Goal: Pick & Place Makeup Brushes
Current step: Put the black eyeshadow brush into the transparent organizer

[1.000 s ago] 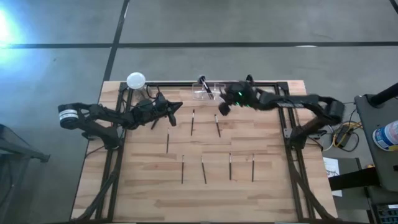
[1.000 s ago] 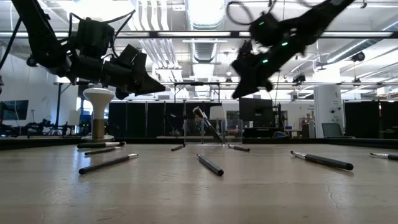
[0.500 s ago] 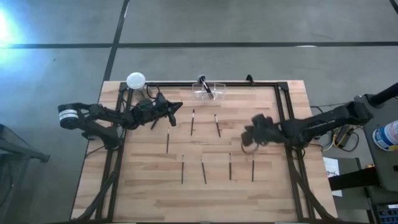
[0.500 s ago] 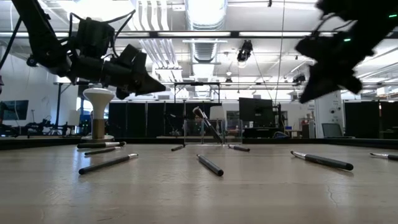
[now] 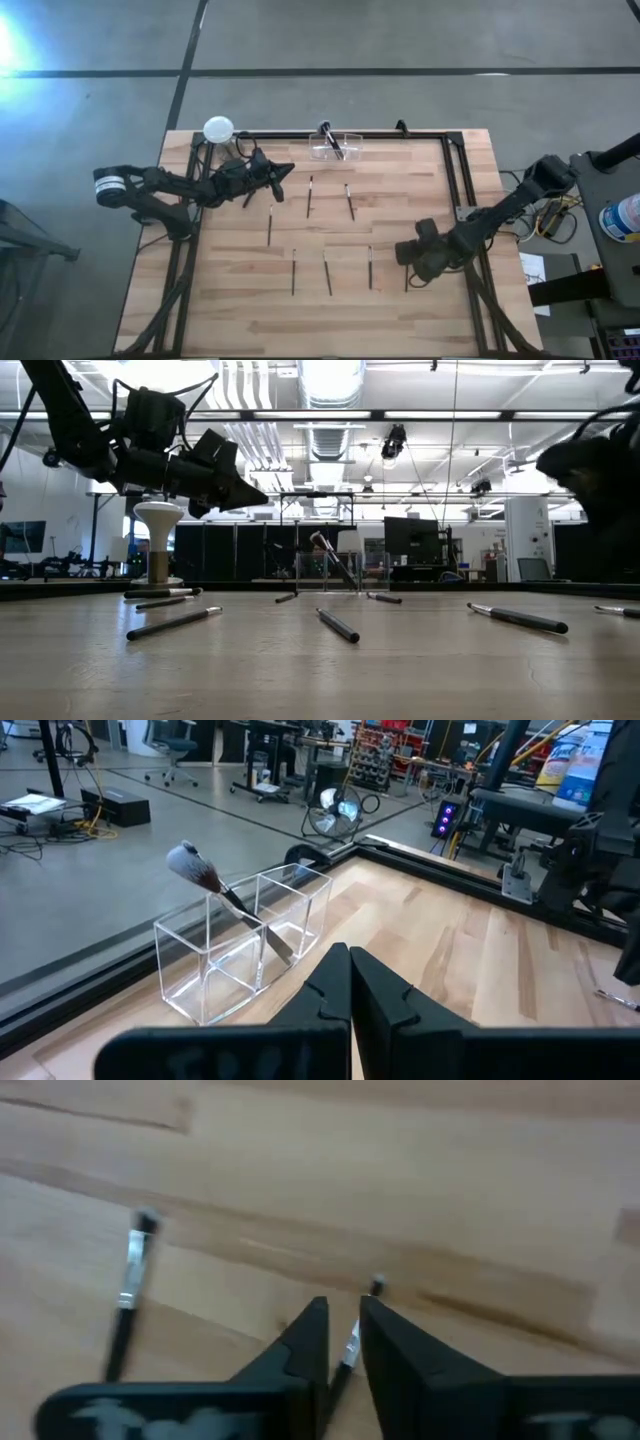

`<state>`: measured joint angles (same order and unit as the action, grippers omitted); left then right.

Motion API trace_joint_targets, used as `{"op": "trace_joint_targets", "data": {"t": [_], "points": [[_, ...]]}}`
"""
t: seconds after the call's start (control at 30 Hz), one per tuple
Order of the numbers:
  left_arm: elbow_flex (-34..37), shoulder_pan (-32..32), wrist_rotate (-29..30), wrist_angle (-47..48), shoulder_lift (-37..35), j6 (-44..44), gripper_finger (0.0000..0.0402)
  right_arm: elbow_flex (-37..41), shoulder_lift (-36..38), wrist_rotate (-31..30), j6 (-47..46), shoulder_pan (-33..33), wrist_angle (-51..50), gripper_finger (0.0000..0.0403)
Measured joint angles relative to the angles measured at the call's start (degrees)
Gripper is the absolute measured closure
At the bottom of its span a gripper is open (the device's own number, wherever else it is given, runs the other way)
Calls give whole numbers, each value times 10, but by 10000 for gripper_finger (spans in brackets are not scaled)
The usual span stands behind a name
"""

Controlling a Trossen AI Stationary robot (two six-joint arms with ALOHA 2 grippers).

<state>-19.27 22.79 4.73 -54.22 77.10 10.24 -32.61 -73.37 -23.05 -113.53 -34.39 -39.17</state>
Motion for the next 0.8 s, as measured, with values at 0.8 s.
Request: {"op": "trace_joint_targets", "data": {"t": [0.8], "points": [[0,0,-2,3,0,4,402,-30,-106,73,-6,25,-13,352]]}}
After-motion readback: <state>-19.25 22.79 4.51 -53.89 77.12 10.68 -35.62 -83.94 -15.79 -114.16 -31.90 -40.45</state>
